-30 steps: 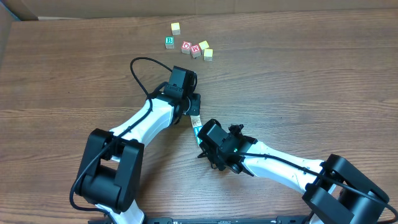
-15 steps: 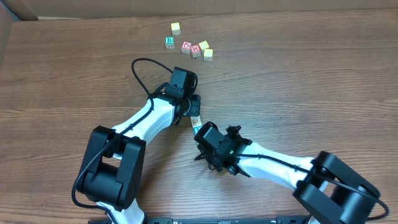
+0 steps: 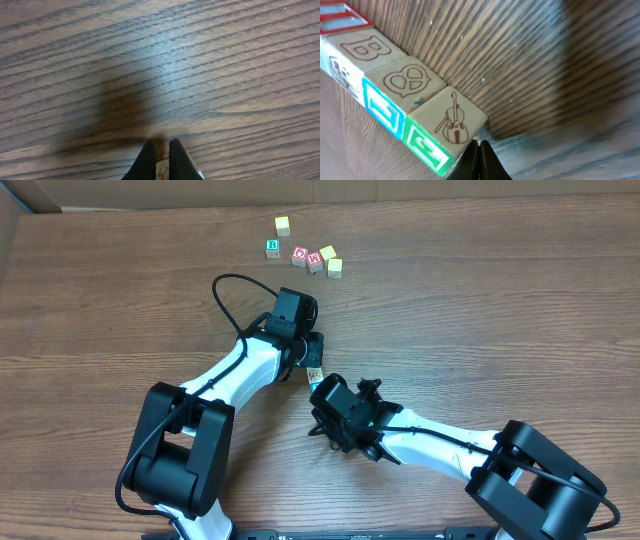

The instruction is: Flip 4 blocks

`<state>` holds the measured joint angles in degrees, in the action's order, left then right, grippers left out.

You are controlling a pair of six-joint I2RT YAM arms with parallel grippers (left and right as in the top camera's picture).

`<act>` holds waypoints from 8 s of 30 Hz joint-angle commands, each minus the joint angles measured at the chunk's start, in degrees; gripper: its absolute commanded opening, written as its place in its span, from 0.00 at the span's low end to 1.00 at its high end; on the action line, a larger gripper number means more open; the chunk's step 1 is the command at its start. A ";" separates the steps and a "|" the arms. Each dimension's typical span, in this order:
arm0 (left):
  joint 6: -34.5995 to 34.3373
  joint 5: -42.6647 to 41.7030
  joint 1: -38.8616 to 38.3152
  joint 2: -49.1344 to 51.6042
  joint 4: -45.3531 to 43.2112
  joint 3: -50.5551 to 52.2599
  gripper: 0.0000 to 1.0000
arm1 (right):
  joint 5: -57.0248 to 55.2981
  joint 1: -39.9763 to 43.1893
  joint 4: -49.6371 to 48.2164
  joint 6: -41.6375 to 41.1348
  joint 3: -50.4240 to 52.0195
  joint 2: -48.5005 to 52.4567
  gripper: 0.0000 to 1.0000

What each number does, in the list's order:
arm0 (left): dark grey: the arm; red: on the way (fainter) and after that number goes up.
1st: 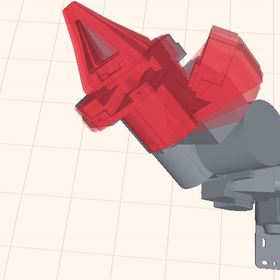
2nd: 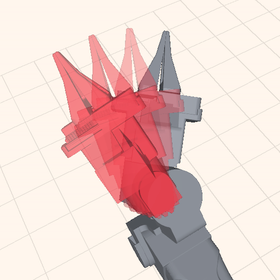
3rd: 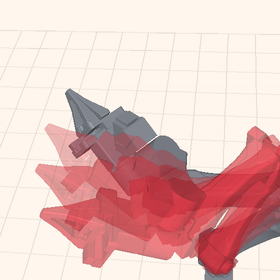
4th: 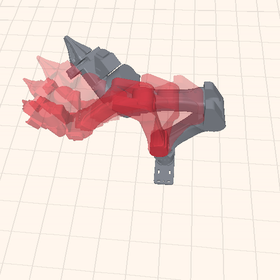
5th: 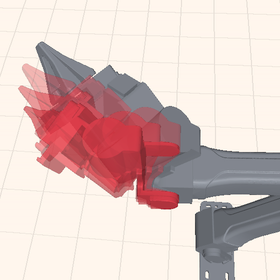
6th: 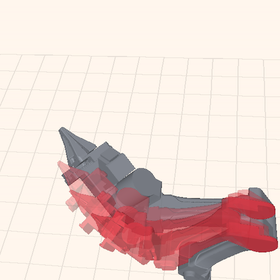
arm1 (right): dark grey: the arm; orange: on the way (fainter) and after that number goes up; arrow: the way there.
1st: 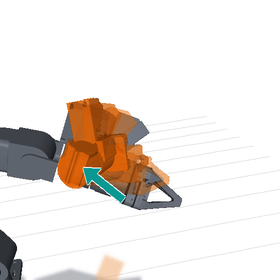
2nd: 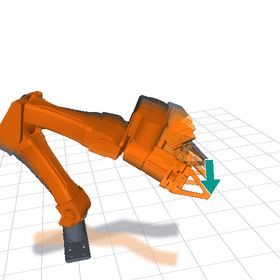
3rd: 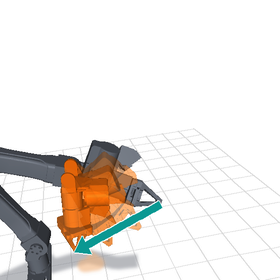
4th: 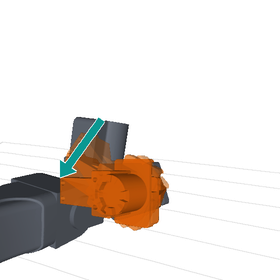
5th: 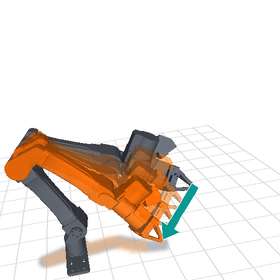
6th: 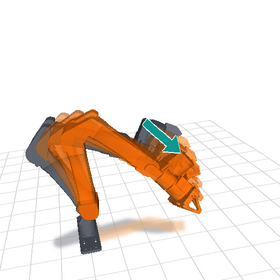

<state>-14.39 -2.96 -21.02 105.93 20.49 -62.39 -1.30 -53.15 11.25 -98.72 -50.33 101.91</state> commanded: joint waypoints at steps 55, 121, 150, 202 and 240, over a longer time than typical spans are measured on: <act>-4.83 -1.07 20.24 -6.82 36.72 -21.77 1.00 | 2.23 31.74 15.76 84.83 -0.42 -15.65 0.95; -3.82 -1.09 19.82 -6.82 36.48 -21.55 1.00 | 1.38 33.29 15.91 89.57 -0.42 -15.65 1.00; -3.82 -1.09 19.82 -6.82 36.48 -21.55 1.00 | 1.38 33.29 15.91 89.57 -0.42 -15.65 1.00; -3.82 -1.09 19.82 -6.82 36.48 -21.55 1.00 | 3.58 46.97 28.74 90.23 1.51 -86.09 1.00; -3.82 -1.09 19.82 -6.82 36.48 -21.55 1.00 | 13.86 52.57 -48.83 90.18 49.90 -101.74 1.00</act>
<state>-19.29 -3.92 -0.75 99.00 57.08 -83.94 13.10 -1.08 -40.36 -8.73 -1.04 0.62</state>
